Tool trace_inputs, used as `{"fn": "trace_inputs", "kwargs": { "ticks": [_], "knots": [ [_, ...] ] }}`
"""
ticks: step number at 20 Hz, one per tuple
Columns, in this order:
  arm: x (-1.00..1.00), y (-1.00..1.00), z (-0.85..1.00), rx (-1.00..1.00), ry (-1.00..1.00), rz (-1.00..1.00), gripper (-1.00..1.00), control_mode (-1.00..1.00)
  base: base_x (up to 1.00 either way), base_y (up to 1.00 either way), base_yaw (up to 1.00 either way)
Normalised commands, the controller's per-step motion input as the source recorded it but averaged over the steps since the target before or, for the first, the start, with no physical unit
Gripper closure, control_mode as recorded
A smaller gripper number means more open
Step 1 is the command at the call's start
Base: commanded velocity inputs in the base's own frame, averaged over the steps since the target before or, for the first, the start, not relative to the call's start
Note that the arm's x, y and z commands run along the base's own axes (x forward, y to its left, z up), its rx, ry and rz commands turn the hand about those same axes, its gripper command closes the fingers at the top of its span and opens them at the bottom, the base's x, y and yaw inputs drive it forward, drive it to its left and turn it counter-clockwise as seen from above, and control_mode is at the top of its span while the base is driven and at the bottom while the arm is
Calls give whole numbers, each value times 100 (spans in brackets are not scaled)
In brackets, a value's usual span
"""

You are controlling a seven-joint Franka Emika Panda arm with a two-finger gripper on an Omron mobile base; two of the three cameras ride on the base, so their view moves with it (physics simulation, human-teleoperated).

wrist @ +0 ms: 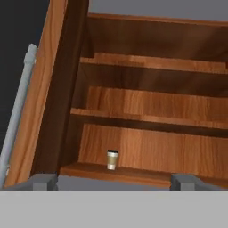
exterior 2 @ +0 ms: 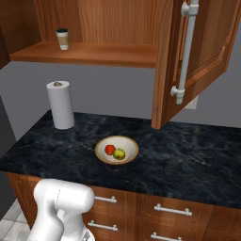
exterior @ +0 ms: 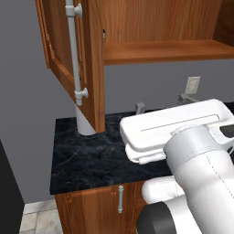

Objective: Open the cabinet. Pick the apple and pear from the cabinet and place them into the bowl. Then close the cabinet.

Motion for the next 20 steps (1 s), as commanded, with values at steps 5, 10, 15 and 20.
{"fn": "trace_inputs", "kwargs": {
  "ticks": [5, 10, 15, 20],
  "knots": [
    [0, 43, -7, 20, -9, 0, -100, -100, 0, 0, 0],
    [25, 57, -16, 22, -1, 0, -100, -100, 0, 0, 0],
    [57, 68, -20, 17, 0, -3, -100, -100, 0, 0, 0],
    [75, 84, -17, 11, 2, -8, -100, -100, 0, 0, 0]
  ]
}}
